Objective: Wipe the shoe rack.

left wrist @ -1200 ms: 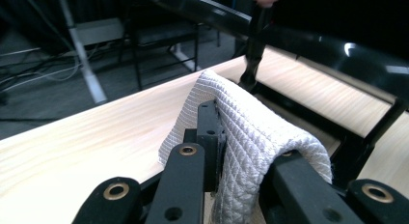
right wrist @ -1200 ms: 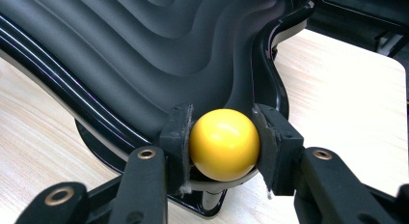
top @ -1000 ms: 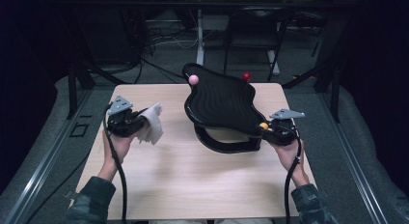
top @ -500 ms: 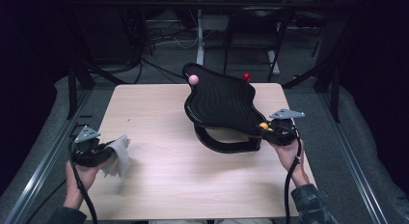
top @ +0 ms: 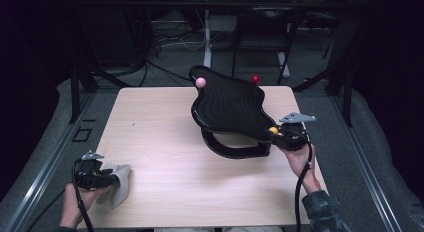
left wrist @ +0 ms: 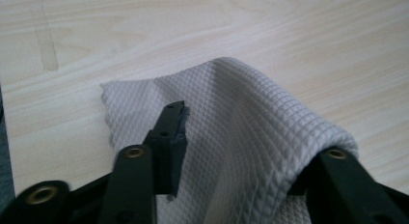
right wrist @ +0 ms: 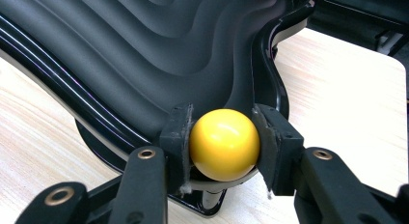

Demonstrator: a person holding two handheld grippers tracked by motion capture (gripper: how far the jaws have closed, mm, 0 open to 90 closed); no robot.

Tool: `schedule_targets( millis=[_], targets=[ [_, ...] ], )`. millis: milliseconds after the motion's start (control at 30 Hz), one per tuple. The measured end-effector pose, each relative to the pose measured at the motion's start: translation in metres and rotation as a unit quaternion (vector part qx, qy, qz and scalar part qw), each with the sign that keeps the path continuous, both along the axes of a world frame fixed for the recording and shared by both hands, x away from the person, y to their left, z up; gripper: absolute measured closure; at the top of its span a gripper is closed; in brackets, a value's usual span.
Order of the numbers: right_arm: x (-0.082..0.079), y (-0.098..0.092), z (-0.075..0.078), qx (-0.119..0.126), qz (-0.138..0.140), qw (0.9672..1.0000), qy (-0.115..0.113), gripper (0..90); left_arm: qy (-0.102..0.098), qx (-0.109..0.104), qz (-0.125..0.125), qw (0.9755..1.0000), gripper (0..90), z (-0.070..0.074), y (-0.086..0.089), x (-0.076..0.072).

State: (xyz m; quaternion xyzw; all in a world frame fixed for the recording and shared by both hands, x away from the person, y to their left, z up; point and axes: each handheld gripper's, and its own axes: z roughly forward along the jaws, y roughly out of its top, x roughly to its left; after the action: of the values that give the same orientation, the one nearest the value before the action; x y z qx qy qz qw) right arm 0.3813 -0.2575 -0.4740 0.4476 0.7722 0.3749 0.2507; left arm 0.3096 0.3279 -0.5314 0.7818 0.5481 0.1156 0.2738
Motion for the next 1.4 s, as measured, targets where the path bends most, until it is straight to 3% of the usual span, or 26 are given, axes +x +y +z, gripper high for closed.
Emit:
schedule_targets(
  millis=[200,333,433,567,700,867,1033,1300,1400],
  targets=[
    [0.000,0.000,0.000,-0.001,-0.002,1.0000,0.000,59.5,0.008,0.022,-0.014,0.9996,32.4,0.008,-0.003,-0.008],
    [0.000,0.000,0.000,-0.002,-0.002,1.0000,0.000,59.5,0.010,0.022,-0.016,0.9996,22.5,0.015,-0.001,-0.014],
    [0.000,0.000,0.000,-0.002,-0.001,1.0000,0.000,59.5,0.001,0.020,-0.018,0.9996,17.2,0.023,0.000,-0.020],
    [0.000,0.001,0.001,-0.002,-0.002,1.0000,0.002,59.5,-0.027,0.020,-0.020,0.9992,15.0,0.041,0.001,-0.026],
    [0.000,0.000,0.001,-0.002,-0.002,1.0000,0.003,59.5,-0.052,0.006,-0.028,0.9982,12.3,0.054,-0.005,-0.024],
    [0.000,0.000,0.001,-0.002,-0.002,1.0000,0.003,59.5,-0.074,-0.007,-0.044,0.9962,7.3,0.062,-0.024,-0.007],
    [0.001,0.000,0.001,-0.003,0.002,1.0000,0.006,59.5,-0.100,-0.028,-0.067,0.9923,3.9,0.065,-0.053,0.020],
    [0.003,-0.004,0.002,-0.003,0.001,0.9999,0.010,59.5,-0.123,-0.063,-0.094,0.9860,0.3,0.056,-0.105,0.070],
    [0.003,-0.005,0.002,-0.003,0.005,0.9999,0.010,59.6,-0.121,-0.071,-0.108,0.9842,0.6,0.049,-0.129,0.087]
  ],
)
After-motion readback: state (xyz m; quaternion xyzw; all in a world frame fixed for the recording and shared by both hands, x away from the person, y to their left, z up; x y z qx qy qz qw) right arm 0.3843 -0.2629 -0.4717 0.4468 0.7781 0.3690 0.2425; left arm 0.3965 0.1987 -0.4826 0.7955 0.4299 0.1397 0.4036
